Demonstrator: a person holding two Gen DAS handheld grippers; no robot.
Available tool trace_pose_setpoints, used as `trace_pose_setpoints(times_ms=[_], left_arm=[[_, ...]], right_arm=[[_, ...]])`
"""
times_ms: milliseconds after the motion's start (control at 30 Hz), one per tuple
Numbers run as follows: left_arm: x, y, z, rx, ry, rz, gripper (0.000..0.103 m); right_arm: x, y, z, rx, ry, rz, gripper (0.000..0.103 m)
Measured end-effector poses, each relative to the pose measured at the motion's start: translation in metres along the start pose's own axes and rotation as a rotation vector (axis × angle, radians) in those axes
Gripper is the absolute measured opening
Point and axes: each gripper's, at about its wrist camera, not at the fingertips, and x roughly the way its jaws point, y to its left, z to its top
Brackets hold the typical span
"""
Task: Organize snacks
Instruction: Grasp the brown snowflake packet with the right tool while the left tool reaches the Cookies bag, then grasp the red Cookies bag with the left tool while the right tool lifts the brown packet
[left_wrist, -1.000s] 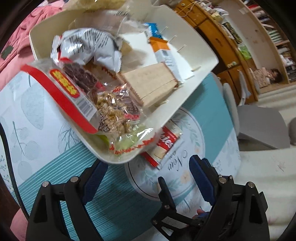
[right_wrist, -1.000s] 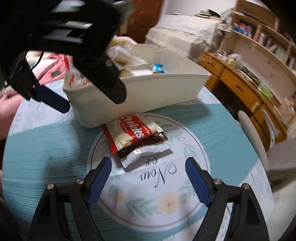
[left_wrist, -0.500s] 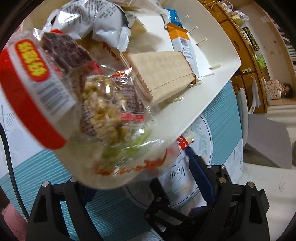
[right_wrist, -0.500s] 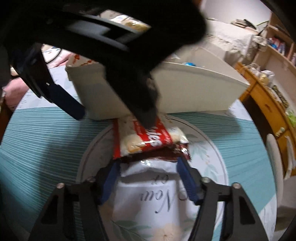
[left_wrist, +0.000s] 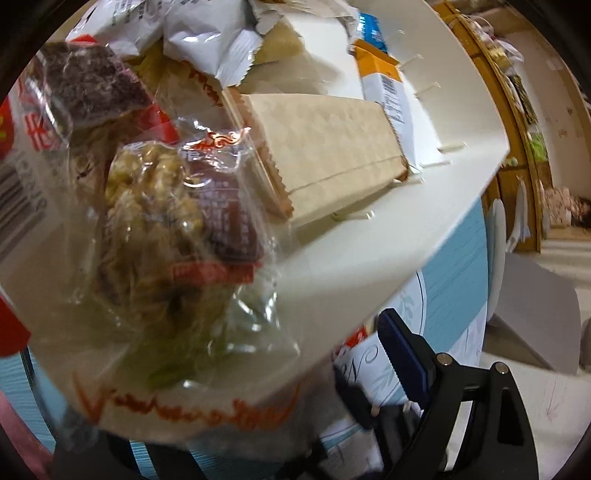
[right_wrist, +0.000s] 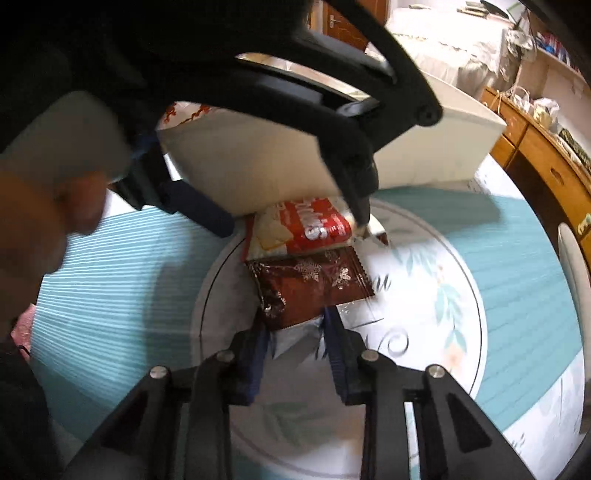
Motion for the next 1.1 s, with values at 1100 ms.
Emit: trace_pose_setpoints(times_ms=[1100], left_arm=[[0.053,-0.106,-0.031,0.208,-0.093,0.354,0.054]], right_arm=[[-0.102,-0.045,-0.096,0.728,-0.04,-0.145,0.025]])
